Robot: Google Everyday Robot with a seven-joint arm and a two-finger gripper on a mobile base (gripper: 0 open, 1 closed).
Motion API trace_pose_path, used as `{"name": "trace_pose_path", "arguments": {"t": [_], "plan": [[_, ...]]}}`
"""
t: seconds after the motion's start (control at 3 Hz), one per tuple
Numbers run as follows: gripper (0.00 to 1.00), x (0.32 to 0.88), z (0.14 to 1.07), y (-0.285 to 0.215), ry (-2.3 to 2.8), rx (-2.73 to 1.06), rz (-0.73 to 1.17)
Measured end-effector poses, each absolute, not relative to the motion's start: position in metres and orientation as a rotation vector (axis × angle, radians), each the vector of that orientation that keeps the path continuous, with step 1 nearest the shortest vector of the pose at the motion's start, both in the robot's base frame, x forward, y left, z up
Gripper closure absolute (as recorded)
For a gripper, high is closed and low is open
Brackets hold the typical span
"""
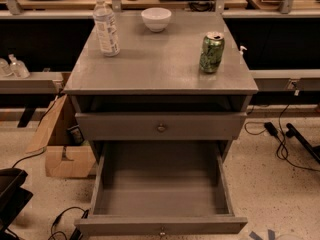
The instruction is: Close middle drawer
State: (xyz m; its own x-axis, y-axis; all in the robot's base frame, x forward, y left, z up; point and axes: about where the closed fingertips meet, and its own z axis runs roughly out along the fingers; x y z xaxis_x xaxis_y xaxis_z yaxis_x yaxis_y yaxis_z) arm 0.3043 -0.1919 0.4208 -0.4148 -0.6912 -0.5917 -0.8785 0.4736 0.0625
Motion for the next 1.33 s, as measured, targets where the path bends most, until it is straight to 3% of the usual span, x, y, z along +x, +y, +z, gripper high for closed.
{"name": "trace_pose_path", "arguments": {"t": [0.33,1.0,1.33], "plan": [[1.00,0.297,0.383,-0.179,2.168,-1.274,0.601],[1.00,0.378,0.327,-0.118,2.009,-1.276,0.726],[1.00,0.386,0.330,-0.115,1.999,-1.279,0.718]]}}
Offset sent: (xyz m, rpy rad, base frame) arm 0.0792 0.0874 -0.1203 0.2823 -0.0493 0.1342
